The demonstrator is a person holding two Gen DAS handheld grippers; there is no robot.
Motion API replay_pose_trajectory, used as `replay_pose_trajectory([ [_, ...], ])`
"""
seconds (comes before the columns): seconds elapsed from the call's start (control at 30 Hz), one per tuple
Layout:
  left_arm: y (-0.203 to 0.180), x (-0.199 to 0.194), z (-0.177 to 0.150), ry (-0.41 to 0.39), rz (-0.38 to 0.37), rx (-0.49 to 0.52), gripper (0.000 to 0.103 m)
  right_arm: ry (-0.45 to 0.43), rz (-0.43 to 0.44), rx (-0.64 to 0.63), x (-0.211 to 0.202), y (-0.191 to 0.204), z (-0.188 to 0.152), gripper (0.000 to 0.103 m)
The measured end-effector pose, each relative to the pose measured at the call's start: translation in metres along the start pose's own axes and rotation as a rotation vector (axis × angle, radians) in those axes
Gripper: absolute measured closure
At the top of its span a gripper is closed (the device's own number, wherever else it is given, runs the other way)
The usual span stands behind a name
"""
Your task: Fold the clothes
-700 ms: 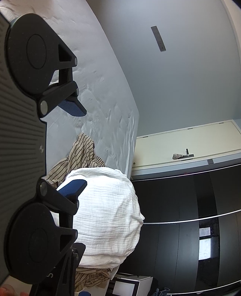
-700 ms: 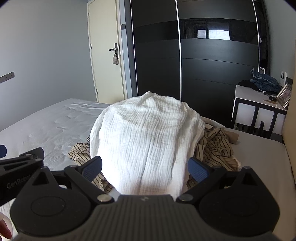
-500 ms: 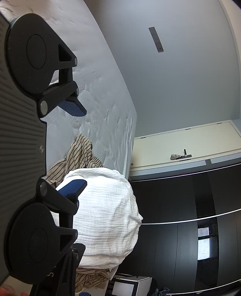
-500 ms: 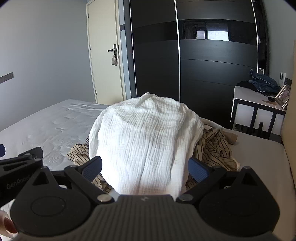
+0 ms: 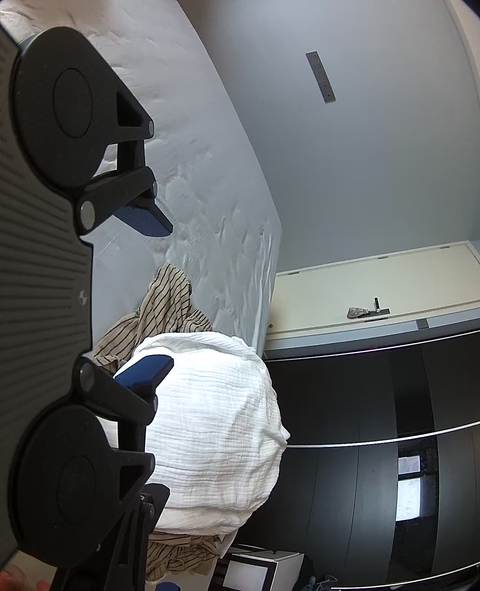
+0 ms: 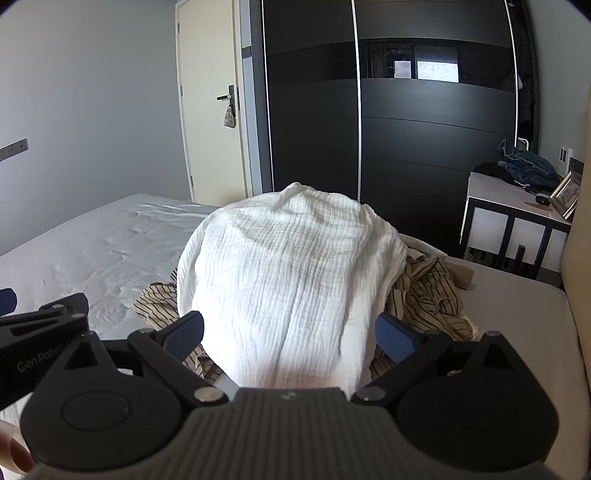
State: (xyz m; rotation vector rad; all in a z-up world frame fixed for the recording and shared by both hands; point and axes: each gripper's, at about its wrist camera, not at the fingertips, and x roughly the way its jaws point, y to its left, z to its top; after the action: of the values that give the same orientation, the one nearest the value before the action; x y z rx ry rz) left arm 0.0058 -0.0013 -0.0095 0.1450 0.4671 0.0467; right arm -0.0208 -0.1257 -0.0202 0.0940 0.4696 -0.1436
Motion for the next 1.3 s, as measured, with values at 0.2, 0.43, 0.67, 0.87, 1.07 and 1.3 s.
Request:
replay_pose_trajectory([
  [0.2,0.0022,0.0014,-0.0023,0.018,-0.014,-0.018,0.021,0.008,0.004,-0.003,0.0009,-0.0002,-0.001,0.003],
  [0.43,0.0014,0.0018,-0.0034,0.025,-0.007,-0.012,0.021,0.012,0.005,-0.004,0.0021,0.0008,-0.0017,0.003],
  [0.67,0.0032,0.0018,-0.0033,0.036,-0.008,-0.022,0.021,0.012,0.005,-0.007,0.002,0.0014,-0.0028,0.003],
  [0.87,0.0037,0.0024,-0.0038,0.044,-0.008,-0.024,0.022,0.019,0.005,-0.01,0.0022,0.0022,-0.0035,0.003],
  [1.07,0.0036,0.0034,-0.0046,0.05,-0.007,-0.027,0.022,0.023,0.003,-0.013,0.0028,0.0018,-0.0048,0.003],
  [1.3,0.0024,0.0063,-0.0063,0.061,-0.009,-0.025,0.022,0.029,0.001,-0.02,0.0056,0.0018,-0.0065,0.003],
])
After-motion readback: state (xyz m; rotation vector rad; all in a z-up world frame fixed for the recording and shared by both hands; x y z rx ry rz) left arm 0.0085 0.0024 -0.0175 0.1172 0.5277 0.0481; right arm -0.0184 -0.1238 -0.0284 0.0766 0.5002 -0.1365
